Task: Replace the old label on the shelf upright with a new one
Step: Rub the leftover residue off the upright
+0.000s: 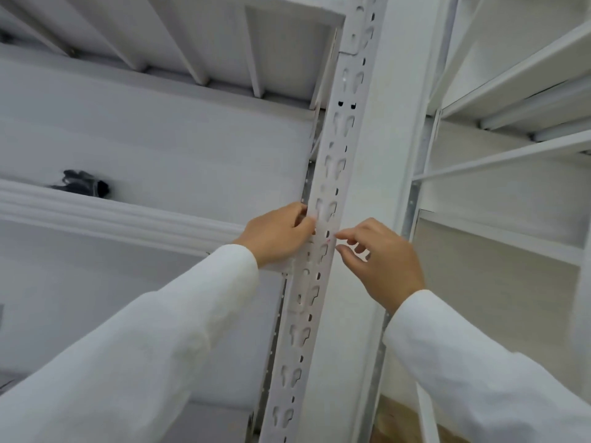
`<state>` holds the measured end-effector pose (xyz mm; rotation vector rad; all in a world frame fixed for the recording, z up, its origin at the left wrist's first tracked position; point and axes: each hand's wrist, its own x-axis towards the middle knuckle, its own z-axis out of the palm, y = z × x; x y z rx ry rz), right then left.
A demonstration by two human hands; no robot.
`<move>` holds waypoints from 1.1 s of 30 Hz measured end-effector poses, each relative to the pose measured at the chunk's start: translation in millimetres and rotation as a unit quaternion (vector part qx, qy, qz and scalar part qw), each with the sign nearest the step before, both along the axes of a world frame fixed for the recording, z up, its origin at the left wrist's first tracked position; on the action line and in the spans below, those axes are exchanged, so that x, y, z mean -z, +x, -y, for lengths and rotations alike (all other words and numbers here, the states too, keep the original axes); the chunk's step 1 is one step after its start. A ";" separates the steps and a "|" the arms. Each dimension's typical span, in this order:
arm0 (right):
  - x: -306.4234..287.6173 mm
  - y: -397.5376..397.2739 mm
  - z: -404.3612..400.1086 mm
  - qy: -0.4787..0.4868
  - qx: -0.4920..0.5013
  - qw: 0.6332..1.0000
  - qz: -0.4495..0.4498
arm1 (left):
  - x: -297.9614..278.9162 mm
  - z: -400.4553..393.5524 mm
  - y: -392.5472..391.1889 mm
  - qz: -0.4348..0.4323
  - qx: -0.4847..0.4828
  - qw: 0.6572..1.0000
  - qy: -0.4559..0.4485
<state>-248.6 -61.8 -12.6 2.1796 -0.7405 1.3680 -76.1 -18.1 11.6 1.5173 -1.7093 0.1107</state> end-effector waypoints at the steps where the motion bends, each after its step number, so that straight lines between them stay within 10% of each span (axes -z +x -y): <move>1: -0.1 1.2 0.2 -0.005 0.001 1.000 0.000 | 0.4 0.5 0.4 0.000 -0.002 1.000 -0.001; 11: 9.1 11.2 4.6 -0.054 -0.006 0.998 0.019 | 4.6 6.5 0.5 0.008 -0.012 1.000 -0.024; 33: -5.4 26.8 -14.6 0.247 -0.055 0.952 0.171 | 5.4 7.1 0.1 0.020 -0.019 0.999 -0.025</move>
